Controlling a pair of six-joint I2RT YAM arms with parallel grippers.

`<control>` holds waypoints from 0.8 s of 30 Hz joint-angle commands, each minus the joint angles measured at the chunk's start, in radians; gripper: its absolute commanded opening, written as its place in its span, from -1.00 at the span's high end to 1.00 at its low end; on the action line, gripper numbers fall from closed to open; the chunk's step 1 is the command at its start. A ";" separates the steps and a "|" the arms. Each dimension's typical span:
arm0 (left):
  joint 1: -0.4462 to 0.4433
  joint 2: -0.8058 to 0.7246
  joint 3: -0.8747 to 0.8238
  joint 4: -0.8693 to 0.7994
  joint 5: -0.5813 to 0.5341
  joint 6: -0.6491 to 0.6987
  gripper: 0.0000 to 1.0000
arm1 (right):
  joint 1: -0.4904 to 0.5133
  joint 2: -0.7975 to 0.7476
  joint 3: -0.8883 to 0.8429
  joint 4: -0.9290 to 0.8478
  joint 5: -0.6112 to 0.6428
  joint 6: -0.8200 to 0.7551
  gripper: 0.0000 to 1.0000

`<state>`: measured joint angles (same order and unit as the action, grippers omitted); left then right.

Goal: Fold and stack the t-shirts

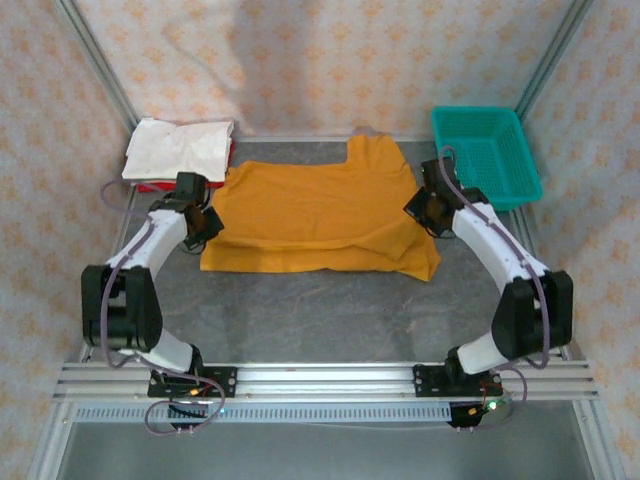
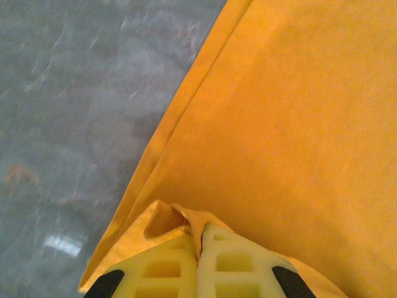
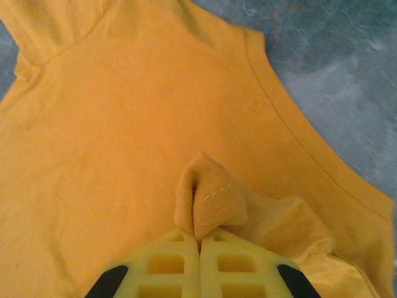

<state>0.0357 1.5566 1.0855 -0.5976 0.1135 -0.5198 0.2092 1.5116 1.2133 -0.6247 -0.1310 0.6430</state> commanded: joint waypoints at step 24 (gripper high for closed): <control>-0.100 -0.018 -0.157 0.164 -0.025 0.030 0.42 | 0.039 0.033 -0.169 0.151 -0.209 -0.082 0.25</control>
<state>-0.0593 1.5066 0.9318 -0.4889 0.0704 -0.4957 0.2386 1.5097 1.0523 -0.5068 -0.3386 0.5667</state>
